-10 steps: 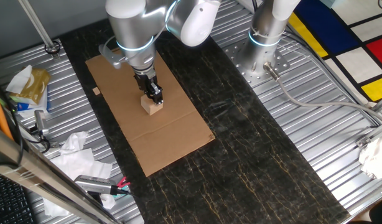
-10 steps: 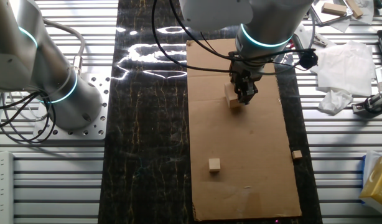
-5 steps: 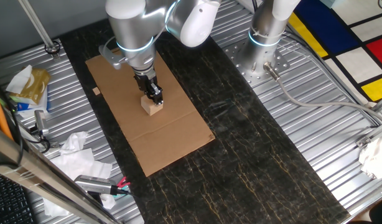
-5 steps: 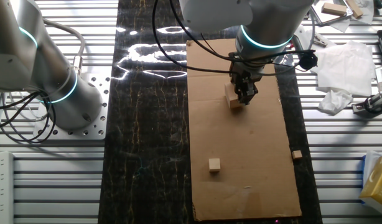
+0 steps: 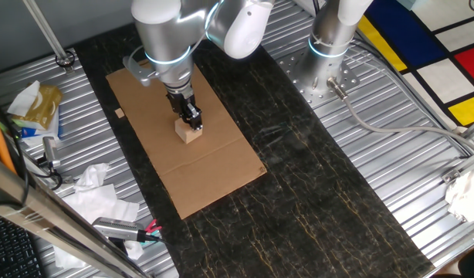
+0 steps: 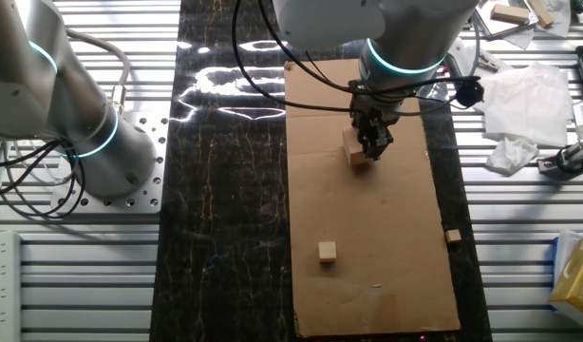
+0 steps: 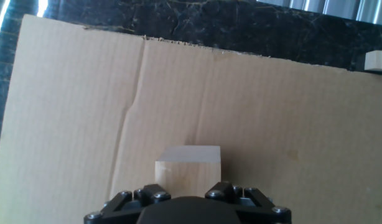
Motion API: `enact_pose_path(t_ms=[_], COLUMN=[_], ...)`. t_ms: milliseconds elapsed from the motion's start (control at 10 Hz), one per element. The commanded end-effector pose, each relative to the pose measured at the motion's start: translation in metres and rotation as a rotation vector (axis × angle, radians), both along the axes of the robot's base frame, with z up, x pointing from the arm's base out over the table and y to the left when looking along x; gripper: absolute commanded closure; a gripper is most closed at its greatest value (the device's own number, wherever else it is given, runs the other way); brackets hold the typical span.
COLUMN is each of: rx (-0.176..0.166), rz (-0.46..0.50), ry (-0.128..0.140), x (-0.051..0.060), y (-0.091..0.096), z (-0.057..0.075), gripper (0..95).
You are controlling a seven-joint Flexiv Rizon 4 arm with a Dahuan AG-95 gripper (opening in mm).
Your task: Grab the block and place it at the designated location
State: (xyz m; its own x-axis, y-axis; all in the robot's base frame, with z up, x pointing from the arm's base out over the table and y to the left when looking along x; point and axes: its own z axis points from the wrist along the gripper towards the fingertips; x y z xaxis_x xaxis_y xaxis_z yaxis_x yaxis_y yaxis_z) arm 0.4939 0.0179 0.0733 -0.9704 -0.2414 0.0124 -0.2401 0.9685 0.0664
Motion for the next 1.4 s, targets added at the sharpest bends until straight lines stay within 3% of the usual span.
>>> enact_pose_path(t_ms=[100,1400], rx=[-0.001,-0.005], rz=[0.002,-0.01], ry=[0.0,0.002], x=[0.0,-0.0002], y=[0.0,0.001], z=[0.0001,-0.0061], gripper=[95.0,95.0])
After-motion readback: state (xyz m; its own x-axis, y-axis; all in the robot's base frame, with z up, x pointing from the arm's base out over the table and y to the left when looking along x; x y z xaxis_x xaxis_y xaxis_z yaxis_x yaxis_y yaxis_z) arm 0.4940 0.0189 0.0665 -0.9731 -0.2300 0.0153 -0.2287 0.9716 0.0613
